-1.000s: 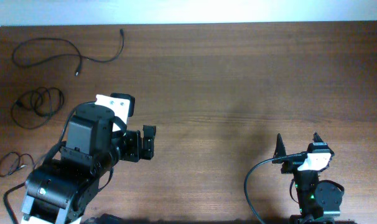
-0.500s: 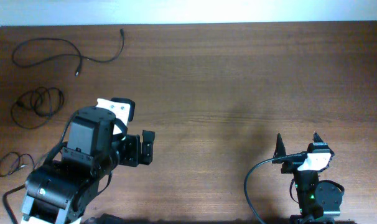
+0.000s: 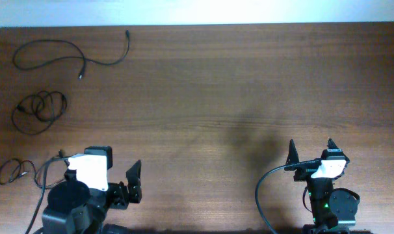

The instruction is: Untangle cables

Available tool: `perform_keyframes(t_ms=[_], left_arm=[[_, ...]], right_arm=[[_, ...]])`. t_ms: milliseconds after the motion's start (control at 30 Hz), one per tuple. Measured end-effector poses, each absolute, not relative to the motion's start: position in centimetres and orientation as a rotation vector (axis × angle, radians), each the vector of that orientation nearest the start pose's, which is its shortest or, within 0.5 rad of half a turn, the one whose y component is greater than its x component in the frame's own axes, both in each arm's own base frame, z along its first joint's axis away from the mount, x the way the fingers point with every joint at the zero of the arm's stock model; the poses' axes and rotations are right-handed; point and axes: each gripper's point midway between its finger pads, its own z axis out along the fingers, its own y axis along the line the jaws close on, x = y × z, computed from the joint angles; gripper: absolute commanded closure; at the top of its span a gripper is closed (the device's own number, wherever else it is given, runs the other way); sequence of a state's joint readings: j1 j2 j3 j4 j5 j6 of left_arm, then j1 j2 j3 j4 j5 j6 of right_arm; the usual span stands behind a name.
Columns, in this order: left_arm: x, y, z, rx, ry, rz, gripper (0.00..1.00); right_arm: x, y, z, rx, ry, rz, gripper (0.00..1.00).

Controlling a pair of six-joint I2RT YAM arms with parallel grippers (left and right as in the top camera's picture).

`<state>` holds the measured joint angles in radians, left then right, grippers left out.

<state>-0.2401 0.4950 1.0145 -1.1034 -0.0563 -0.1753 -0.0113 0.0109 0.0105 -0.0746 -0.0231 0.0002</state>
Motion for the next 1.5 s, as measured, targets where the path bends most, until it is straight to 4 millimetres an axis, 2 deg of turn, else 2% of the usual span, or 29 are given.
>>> perform_keyframes(t_ms=[233,400,567,933,1200,1500], left_arm=[[19.8,-3.9,25.9,0.183,1.922,-0.157,0.01],[21.0,-3.9,23.6,0.207,1.806,-0.144,0.01],[22.3,-4.2,22.3,0.221,1.707,-0.155,0.01],[23.5,-4.4,18.6,0.237,1.61,-0.155,0.01],[24.2,-3.9,16.3,0.213,1.62,-0.138,0.01],[24.3,-3.3,16.2,0.185,1.627,-0.116,0.01]], right_arm=[[24.6,0.1,15.8,-0.008,1.646,0.011,0.01],[24.6,0.1,15.8,-0.008,1.646,0.011,0.02],[24.6,0.1,15.8,-0.008,1.646,0.011,0.02],[24.6,0.1,15.8,-0.008,1.646,0.011,0.02],[24.6,0.1,15.8,-0.008,1.646,0.011,0.02],[24.6,0.1,15.8,-0.008,1.646,0.011,0.02]])
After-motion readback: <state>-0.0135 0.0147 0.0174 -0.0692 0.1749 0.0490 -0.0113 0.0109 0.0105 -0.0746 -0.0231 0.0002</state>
